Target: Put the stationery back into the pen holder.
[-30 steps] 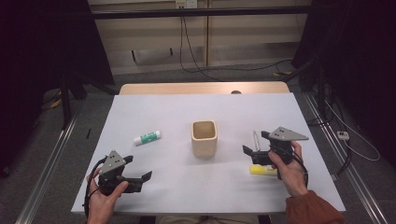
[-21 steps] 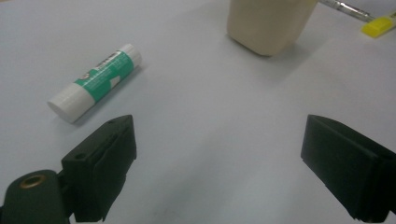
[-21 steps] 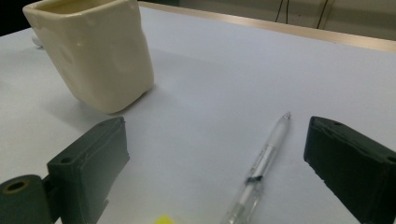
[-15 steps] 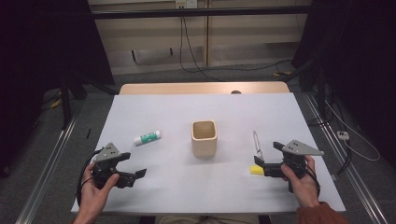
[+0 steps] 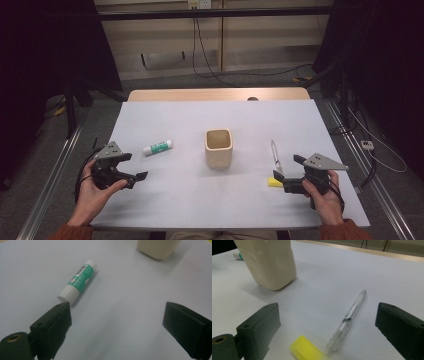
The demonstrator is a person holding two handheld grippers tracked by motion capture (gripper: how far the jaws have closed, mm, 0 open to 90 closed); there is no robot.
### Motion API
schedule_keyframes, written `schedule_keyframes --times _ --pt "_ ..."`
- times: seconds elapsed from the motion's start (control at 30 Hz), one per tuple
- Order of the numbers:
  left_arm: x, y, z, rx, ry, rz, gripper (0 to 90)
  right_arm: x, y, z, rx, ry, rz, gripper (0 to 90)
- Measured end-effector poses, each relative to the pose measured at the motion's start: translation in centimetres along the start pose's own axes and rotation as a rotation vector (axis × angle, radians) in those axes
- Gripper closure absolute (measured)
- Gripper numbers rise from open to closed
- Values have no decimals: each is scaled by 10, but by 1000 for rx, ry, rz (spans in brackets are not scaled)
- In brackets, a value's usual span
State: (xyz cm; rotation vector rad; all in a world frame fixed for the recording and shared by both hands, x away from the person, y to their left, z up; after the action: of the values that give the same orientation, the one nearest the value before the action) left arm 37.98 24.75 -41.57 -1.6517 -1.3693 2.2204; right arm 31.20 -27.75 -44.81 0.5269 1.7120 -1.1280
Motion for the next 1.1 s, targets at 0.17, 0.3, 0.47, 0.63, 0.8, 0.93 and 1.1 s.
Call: schedule_keyframes --times 0.17,0.3,0.47,0.63,0.8,0.93,1.1 --pt "1 9 -4 33 35 -51 95 0 1 -1 -2 -15 -12 51" --pt "0 17 -6 42 73 -81 95 1 2 -3 -6 -23 -15 52" --pt "-5 22 -15 49 89 -109 95 1 3 -3 -8 -23 -14 51" --pt "-8 28 -23 53 100 -142 122 1 3 -3 -9 -21 -16 51" --pt "-16 31 -30 59 135 -169 130 1 4 -3 -10 -22 -16 52" --pt "-20 33 -34 54 163 -202 138 1 4 -3 -11 -25 -18 52" --pt "-22 39 -39 42 189 -226 146 2 5 -4 -13 -22 -21 52"
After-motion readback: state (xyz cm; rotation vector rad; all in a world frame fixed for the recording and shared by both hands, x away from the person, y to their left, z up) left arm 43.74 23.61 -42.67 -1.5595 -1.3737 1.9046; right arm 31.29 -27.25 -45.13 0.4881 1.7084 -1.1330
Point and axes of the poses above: each handheld gripper's, and its own axes: y roughly forward along the jaws, x roughly out of its underside, z roughly to its right, the point moved 3 cm from there along y, roughly forward along the jaws, and after that the axes turned 1 degree about y, right-handed, at the moved point
